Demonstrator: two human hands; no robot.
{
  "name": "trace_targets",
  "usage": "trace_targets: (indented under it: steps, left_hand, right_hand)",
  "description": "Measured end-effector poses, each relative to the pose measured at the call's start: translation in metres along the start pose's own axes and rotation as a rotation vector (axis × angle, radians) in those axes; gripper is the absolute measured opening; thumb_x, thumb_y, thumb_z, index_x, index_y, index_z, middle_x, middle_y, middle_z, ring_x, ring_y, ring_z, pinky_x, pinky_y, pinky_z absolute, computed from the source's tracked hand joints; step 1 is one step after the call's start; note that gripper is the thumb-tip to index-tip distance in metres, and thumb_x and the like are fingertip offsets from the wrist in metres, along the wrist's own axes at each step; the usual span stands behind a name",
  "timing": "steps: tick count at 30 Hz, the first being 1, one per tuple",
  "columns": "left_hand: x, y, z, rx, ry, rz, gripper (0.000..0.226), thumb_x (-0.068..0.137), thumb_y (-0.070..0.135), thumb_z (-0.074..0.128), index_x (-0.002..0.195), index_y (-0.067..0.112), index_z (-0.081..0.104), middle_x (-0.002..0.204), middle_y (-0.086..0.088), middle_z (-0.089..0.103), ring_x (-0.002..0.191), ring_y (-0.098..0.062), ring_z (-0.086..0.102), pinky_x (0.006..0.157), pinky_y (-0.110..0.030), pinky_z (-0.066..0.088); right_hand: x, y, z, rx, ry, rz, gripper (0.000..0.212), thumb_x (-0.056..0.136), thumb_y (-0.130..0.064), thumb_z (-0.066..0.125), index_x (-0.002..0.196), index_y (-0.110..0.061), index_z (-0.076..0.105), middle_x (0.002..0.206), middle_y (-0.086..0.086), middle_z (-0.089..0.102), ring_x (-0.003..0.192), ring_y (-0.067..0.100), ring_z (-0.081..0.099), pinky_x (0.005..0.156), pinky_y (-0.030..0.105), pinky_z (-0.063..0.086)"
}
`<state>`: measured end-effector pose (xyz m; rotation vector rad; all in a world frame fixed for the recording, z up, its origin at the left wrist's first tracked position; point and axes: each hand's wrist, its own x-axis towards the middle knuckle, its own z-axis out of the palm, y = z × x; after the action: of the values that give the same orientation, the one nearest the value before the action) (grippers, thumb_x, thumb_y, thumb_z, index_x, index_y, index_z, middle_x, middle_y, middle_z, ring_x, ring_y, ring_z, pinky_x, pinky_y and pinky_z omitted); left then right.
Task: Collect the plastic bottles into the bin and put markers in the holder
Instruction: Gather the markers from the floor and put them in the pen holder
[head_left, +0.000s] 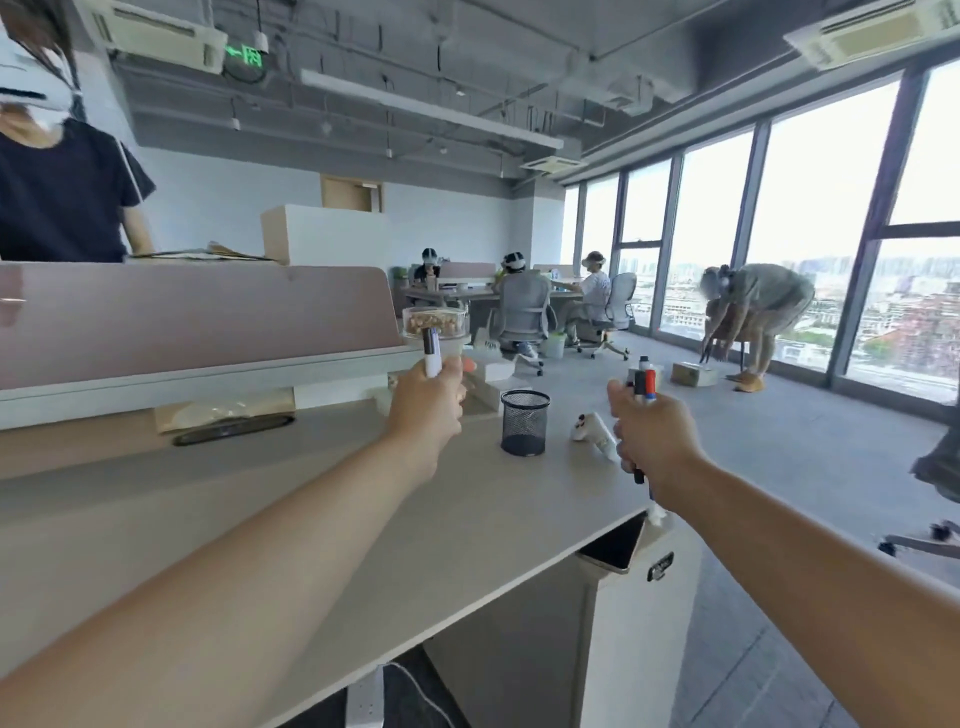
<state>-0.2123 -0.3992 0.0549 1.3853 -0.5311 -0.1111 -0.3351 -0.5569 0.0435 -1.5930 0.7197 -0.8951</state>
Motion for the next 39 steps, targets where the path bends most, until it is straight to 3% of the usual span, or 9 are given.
trace_targets:
  steps: [6, 10, 12, 17, 22, 26, 30, 34, 39]
  left_hand:
    - [0.074, -0.054, 0.046, -0.171, 0.003, -0.09, 0.041, 0.098, 0.032, 0.046, 0.06, 0.018, 0.036, 0.035, 0.01, 0.03, 0.031, -0.006, 0.022, 0.04, -0.019, 0.018]
    - [0.121, -0.081, 0.083, -0.206, -0.004, -0.095, 0.044, 0.097, 0.031, 0.044, 0.056, 0.017, 0.039, 0.035, 0.007, 0.037, 0.036, -0.012, 0.035, 0.048, -0.025, 0.034]
    - [0.147, -0.087, 0.097, -0.146, 0.02, -0.043, 0.047, 0.099, 0.03, 0.041, 0.055, 0.014, 0.044, 0.042, 0.004, 0.047, 0.043, -0.013, 0.044, 0.047, -0.019, 0.039]
    - [0.213, -0.101, 0.119, -0.067, 0.104, -0.015, 0.046, 0.102, 0.03, 0.036, 0.062, 0.012, 0.052, 0.062, 0.002, 0.053, 0.052, -0.011, 0.048, 0.035, -0.012, 0.035]
    - [0.254, -0.145, 0.146, -0.073, 0.109, -0.027, 0.037, 0.101, 0.033, 0.042, 0.07, 0.02, 0.057, 0.073, 0.007, 0.057, 0.066, -0.009, 0.052, 0.06, -0.022, 0.041]
    - [0.262, -0.174, 0.158, 0.068, 0.019, 0.064, 0.03, 0.101, 0.03, 0.041, 0.089, 0.011, 0.061, 0.075, 0.012, 0.058, 0.072, 0.0, 0.053, 0.062, -0.005, 0.038]
    - [0.269, -0.178, 0.15, 0.21, -0.019, 0.081, 0.04, 0.102, 0.039, 0.034, 0.081, 0.019, 0.062, 0.064, 0.009, 0.059, 0.06, -0.001, 0.053, 0.061, -0.023, 0.041]
    - [0.273, -0.187, 0.141, 0.323, -0.091, 0.038, 0.036, 0.101, 0.041, 0.033, 0.092, 0.028, 0.065, 0.056, 0.001, 0.058, 0.061, -0.015, 0.059, 0.066, -0.031, 0.046]
    - [0.274, -0.202, 0.146, 0.184, -0.095, -0.143, 0.03, 0.099, 0.036, 0.041, 0.098, 0.023, 0.069, 0.071, 0.006, 0.056, 0.067, -0.009, 0.052, 0.061, -0.021, 0.038]
  right_hand:
    - [0.06, 0.047, 0.019, 0.03, -0.04, 0.019, 0.033, 0.089, -0.035, 0.057, 0.067, -0.017, 0.04, 0.048, 0.003, 0.038, 0.037, 0.017, 0.031, 0.043, 0.026, 0.029]
    - [0.104, 0.064, 0.03, 0.042, -0.058, 0.033, 0.034, 0.092, -0.033, 0.055, 0.067, -0.017, 0.038, 0.044, -0.002, 0.039, 0.037, 0.016, 0.032, 0.045, 0.027, 0.031]
    - [0.132, 0.063, 0.035, 0.063, -0.043, 0.035, 0.036, 0.093, -0.034, 0.054, 0.066, -0.016, 0.039, 0.042, -0.003, 0.041, 0.036, 0.016, 0.036, 0.045, 0.028, 0.036]
    - [0.199, 0.063, 0.057, 0.162, -0.04, 0.031, 0.034, 0.095, -0.031, 0.055, 0.068, -0.014, 0.042, 0.041, -0.005, 0.044, 0.034, 0.012, 0.041, 0.037, 0.023, 0.039]
    - [0.253, 0.072, 0.084, 0.235, -0.02, 0.042, 0.037, 0.095, -0.03, 0.055, 0.064, -0.014, 0.043, 0.045, -0.002, 0.045, 0.037, 0.014, 0.041, 0.04, 0.025, 0.04]
    - [0.278, 0.082, 0.106, 0.307, 0.004, 0.033, 0.034, 0.093, -0.025, 0.057, 0.062, -0.016, 0.045, 0.045, -0.002, 0.046, 0.036, 0.013, 0.041, 0.042, 0.025, 0.04]
    - [0.293, 0.087, 0.124, 0.371, 0.008, 0.036, 0.032, 0.093, -0.023, 0.056, 0.063, -0.015, 0.045, 0.042, -0.004, 0.045, 0.034, 0.013, 0.04, 0.044, 0.026, 0.038]
    - [0.305, 0.08, 0.138, 0.469, -0.002, 0.039, 0.032, 0.093, -0.023, 0.056, 0.063, -0.015, 0.046, 0.045, -0.002, 0.044, 0.036, 0.014, 0.039, 0.043, 0.023, 0.037]
    - [0.313, 0.088, 0.149, 0.604, -0.008, 0.048, 0.034, 0.094, -0.021, 0.055, 0.062, -0.013, 0.045, 0.046, 0.0, 0.044, 0.036, 0.017, 0.039, 0.044, 0.025, 0.036]
